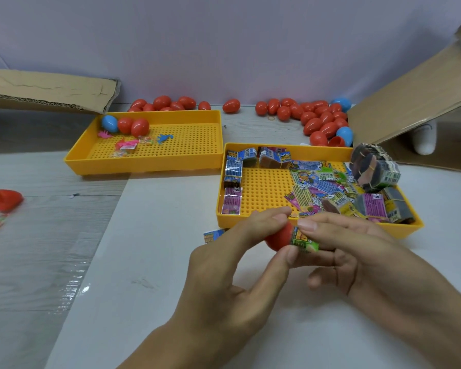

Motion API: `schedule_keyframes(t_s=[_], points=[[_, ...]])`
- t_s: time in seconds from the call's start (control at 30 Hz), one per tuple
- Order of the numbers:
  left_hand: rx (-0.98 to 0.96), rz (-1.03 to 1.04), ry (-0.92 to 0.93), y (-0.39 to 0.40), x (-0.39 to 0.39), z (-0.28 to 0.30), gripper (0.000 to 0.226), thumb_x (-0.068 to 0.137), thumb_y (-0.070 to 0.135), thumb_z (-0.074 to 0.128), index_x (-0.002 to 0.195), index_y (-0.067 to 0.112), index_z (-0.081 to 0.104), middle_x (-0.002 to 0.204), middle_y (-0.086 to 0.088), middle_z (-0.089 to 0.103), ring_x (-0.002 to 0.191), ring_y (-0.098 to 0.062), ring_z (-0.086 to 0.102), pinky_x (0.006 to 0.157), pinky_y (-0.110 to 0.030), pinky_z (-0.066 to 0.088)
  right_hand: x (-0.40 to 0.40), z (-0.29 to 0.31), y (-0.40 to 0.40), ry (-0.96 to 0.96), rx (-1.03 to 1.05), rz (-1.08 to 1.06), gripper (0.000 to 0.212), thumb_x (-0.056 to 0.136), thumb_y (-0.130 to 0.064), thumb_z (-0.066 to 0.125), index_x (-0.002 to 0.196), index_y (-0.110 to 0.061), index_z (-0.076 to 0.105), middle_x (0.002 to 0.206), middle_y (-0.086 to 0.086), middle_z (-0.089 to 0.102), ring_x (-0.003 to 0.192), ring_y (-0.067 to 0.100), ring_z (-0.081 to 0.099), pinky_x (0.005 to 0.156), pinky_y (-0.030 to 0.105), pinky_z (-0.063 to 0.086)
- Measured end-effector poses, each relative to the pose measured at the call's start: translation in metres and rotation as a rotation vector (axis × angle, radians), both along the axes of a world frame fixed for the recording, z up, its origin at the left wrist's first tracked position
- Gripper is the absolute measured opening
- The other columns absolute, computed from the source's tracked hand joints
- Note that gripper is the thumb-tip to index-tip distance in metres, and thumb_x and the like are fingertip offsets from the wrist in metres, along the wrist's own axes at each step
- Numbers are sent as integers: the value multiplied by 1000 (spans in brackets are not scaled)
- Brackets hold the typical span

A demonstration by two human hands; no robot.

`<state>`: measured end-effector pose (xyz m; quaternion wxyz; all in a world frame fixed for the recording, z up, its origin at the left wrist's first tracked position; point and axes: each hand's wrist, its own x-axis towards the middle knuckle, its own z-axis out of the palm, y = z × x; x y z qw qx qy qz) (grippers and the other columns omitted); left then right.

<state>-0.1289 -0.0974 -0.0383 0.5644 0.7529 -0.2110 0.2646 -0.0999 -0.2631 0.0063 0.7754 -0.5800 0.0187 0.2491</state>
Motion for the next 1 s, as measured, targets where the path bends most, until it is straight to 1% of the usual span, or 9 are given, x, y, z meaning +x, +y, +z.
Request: schedule_keyframes(t_s=[0.1,0.17,0.27,0.37,0.4,0.57,0.63,0.93,1.0], points=[[-7,-70,40,3,-1,0,32,87,14,68,118,7,63,125,-3,68,120,-14,64,97,-38,54,1,-2,-2,47,-7,-6,18,63,-22,80,78,-12,79,88,20,74,67,23,73,43,23,53],[5,-76,90,1,7,-3,35,85,13,72,120,10,62,124,-2,69,120,-12,64,100,-36,52,1,-3,-2,58,-15,4,21,60,-12,81,81,-10,79,90,23,74,71,24,73,43,23,53],[-12,-88,255,3,19,-3,27,88,13,71,114,20,65,106,8,75,105,1,67,105,-37,49,2,-3,-2,76,4,3,27,63,-20,80,87,-9,79,94,22,74,74,23,74,44,23,54],[52,-26,30,4,10,0,33,85,13,71,118,9,65,116,-7,67,109,-19,67,89,-40,57,3,-4,-2,96,30,29,34,67,-31,79,96,-12,79,98,19,75,72,19,73,48,24,55],[41,-24,17,5,7,2,35,84,13,72,118,9,65,116,-7,65,108,-21,67,86,-39,58,4,-4,-2,103,39,37,35,68,-32,82,97,-12,79,98,18,75,72,18,73,49,24,55],[64,48,1,5,6,3,41,79,23,79,115,7,68,114,2,71,106,-6,68,92,-21,52,4,-8,-4,124,44,36,48,60,-33,83,99,-5,77,99,19,74,73,18,73,50,24,55],[83,83,-5,5,4,3,44,74,24,84,111,6,71,112,3,72,104,-4,69,92,-21,53,5,-9,-5,132,39,35,48,60,-33,84,99,-5,77,99,18,74,74,18,73,51,24,55],[109,58,0,3,3,2,35,77,16,78,109,5,72,112,0,73,107,-5,69,94,-22,53,4,-6,-5,158,43,23,32,65,-21,86,95,-12,80,94,15,76,71,18,74,51,23,56],[93,40,16,4,4,1,37,77,18,82,110,5,72,113,0,73,107,-7,69,93,-23,54,4,-6,-4,147,29,26,33,66,-28,80,95,-12,80,98,18,75,73,19,74,51,23,56]])
